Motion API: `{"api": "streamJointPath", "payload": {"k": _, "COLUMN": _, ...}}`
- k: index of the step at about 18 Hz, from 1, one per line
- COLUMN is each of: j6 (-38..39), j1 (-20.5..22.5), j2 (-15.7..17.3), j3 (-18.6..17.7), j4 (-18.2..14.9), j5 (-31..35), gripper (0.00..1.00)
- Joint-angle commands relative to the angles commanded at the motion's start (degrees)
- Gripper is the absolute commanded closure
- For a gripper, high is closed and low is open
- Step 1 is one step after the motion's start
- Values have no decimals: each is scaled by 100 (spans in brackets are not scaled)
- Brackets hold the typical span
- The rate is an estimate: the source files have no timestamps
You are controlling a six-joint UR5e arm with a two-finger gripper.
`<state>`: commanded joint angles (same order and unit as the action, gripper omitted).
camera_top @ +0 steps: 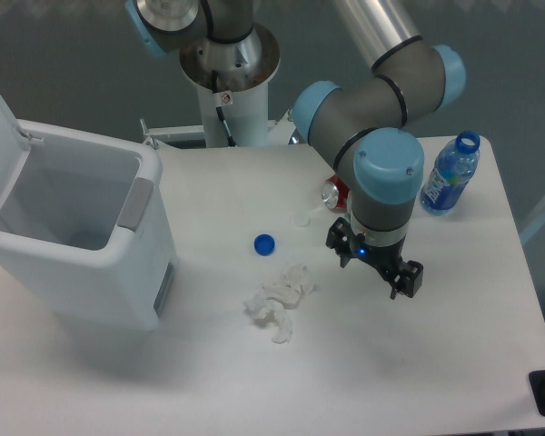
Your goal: Pick up the paper ball
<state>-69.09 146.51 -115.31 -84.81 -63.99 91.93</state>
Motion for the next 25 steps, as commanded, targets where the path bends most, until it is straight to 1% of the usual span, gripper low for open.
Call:
{"api": "streamJointPath", "payload": {"k": 4, "j6": 386, "j1": -44, "j2": -26, "j3": -18, "j4": 105, "j5": -96, "gripper": 0}}
{"api": "streamJointPath", "payload": {"k": 5, "j6": 579, "j1": -88, "j2": -70, "j3": -18, "j4": 184, "j5": -140, "gripper": 0}}
{"api": "streamJointPath", "payload": {"k": 7, "j6": 870, "j1": -184, "j2": -193, "j3": -35, "j4": 508, "j5": -359, "gripper": 0}}
{"api": "streamJointPath", "payload": {"k": 9, "j6": 950, "j1": -211, "j2": -263, "j3": -53, "j4": 676, "j5": -676, "gripper": 0}}
{"api": "streamJointPath", "payload": {"k": 10, "j6": 959, "j1": -220, "j2": -281, "j3": -70, "j4": 729, "j5": -703, "gripper": 0}}
{"api": "streamJointPath", "payload": {"k": 13, "j6": 976, "j1": -334, "j2": -378, "j3": -141, "j4": 765, "j5": -720, "gripper": 0}}
{"api": "streamJointPath", "payload": {"k": 14, "j6": 976, "j1": -378, "j2": -465, "j3": -141, "j4": 765, "j5": -773, "gripper": 0}}
{"api": "streamJointPath", "payload": {"k": 18, "j6": 968, "j1": -466, "j2": -606, "j3": -158, "j4": 773, "j5": -1010, "gripper": 0}}
{"api": "streamJointPath", "payload": {"k": 22, "j6": 985, "j1": -536, "j2": -589, "j3": -255, "j4": 765, "j5": -1002, "gripper": 0}}
{"api": "streamJointPath", "payload": {"k": 24, "j6": 1003, "j1": -641, "j2": -528, "j3": -412, "j4": 756, "j5": -984, "gripper": 0}}
{"api": "streamJointPath", "payload": {"k": 25, "j6": 1046, "j1": -685, "j2": -458, "j3": -552, "j4": 756, "j5": -984, "gripper": 0}}
